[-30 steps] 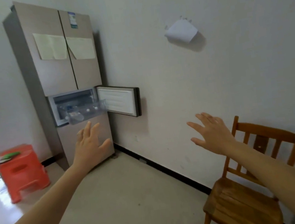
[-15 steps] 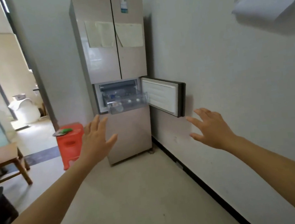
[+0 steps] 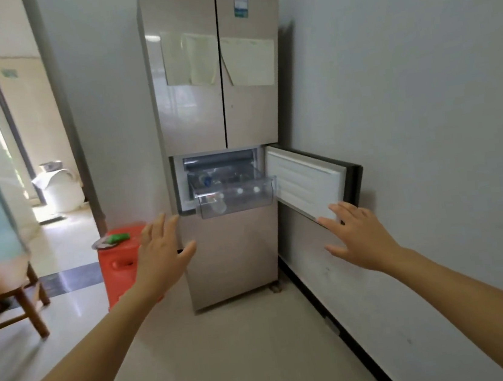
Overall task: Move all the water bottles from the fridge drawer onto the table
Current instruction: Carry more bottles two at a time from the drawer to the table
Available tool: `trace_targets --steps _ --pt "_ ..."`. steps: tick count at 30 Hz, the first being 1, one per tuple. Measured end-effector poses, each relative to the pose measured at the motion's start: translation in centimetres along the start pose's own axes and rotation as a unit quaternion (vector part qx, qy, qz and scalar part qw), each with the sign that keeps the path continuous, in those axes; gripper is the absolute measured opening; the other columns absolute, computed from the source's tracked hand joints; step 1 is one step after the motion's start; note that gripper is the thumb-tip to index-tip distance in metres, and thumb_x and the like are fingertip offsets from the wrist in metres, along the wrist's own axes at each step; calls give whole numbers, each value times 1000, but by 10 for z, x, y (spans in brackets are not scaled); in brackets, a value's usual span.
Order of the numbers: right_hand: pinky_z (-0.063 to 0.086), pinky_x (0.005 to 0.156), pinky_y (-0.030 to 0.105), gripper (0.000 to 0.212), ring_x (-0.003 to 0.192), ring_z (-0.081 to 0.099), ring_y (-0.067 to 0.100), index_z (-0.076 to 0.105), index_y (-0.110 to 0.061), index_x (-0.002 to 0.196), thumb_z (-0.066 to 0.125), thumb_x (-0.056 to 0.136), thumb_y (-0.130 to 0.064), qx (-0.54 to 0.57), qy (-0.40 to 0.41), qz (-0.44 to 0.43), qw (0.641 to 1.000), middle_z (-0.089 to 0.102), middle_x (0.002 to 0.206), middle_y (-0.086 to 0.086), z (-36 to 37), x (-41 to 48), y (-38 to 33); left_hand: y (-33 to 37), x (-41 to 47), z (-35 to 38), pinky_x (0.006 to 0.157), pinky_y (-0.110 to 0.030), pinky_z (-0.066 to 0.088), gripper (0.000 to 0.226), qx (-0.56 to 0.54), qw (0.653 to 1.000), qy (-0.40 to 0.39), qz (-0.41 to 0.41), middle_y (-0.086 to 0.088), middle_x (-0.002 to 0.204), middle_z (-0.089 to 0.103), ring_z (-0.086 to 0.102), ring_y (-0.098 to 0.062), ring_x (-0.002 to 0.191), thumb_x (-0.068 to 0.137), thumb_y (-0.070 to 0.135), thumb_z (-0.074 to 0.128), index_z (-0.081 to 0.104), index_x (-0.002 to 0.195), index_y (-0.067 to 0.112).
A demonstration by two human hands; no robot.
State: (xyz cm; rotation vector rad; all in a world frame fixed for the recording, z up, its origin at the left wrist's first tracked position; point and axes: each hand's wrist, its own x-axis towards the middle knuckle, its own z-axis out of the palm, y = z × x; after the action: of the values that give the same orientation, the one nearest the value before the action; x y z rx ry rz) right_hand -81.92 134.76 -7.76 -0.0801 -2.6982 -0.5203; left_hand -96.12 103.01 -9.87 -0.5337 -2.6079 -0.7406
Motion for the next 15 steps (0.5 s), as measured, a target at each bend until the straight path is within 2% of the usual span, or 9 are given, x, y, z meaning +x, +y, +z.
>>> trace_targets --steps 4,7,9,13,15 --pt "52 76 49 62 106 62 36 66 -18 113 83 58 -41 29 -40 23 999 64 113 19 41 40 25 0 49 43 112 -47 19 64 15 1000 -20 5 -9 154 18 14 -31 141 88 37 53 27 143 17" --pt "40 97 51 57 128 44 36 53 -18 130 68 78 -38 75 -31 35 996 49 136 20 71 77 43 1 90 75 111 -48 22 64 18 999 -33 -6 -9 154 17 14 -30 141 89 38 53 26 143 17" --pt "35 101 51 57 132 38 36 49 -17 134 64 82 -37 84 -13 31 996 44 140 21 92 106 56 6 120 95 112 -47 22 63 19 999 -34 -4 -9 154 16 13 -30 141 89 37 52 26 143 17" --pt "19 113 41 59 143 16 25 27 -24 144 45 92 -44 97 -55 21 994 18 154 10 132 178 91 19 185 133 114 -44 18 63 26 999 -31 -3 -7 155 14 10 -28 142 90 37 51 23 144 18" --pt "16 114 38 59 143 11 23 21 -27 146 40 93 -47 106 -77 27 991 12 156 5 148 220 109 23 221 145 114 -45 18 63 35 999 -23 -12 -7 155 13 10 -28 142 90 38 50 22 144 19"
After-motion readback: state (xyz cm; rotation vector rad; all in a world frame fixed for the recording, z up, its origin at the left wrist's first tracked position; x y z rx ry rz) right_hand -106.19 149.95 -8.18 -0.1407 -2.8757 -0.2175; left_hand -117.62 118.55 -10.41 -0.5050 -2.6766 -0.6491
